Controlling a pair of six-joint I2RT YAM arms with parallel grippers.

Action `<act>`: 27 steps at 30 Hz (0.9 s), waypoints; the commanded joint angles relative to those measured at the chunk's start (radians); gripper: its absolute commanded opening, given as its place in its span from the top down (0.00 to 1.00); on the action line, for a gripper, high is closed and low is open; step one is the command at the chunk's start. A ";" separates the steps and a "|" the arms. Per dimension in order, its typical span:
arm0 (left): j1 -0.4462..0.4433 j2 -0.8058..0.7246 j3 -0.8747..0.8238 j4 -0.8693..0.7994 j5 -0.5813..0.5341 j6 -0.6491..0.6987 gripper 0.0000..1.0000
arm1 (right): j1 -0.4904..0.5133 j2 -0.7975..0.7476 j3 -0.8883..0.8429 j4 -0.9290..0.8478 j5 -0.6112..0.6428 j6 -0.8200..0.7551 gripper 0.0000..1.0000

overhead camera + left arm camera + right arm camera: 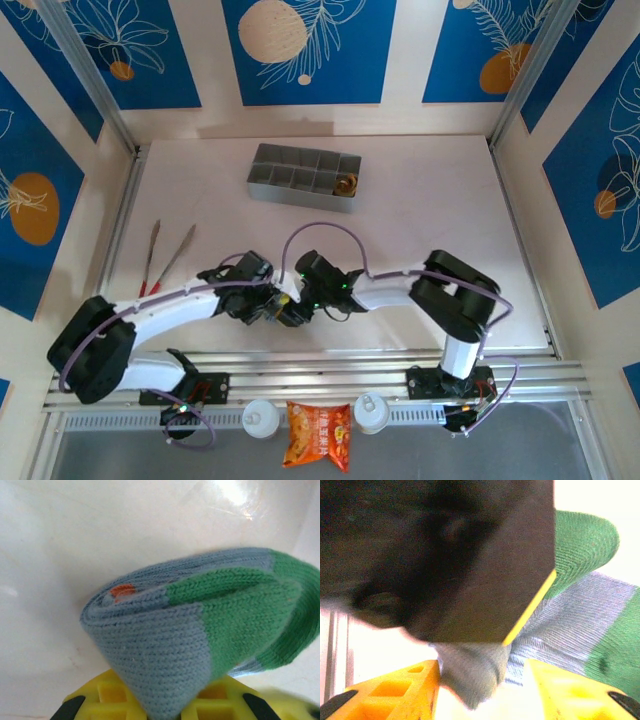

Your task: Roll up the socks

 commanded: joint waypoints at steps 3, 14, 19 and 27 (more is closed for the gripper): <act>-0.048 0.288 0.091 -0.303 0.068 -0.116 1.00 | -0.025 -0.238 -0.170 0.020 0.076 -0.061 0.52; -0.074 0.602 0.394 -0.589 0.115 -0.122 1.00 | 0.046 -0.293 -0.374 0.272 0.344 0.378 0.51; -0.074 0.685 0.497 -0.597 0.126 -0.109 1.00 | 0.041 -0.311 -0.369 0.235 0.334 0.610 0.54; -0.065 0.823 0.650 -0.589 0.151 -0.088 1.00 | 0.081 -0.390 -0.407 0.164 0.378 1.058 0.59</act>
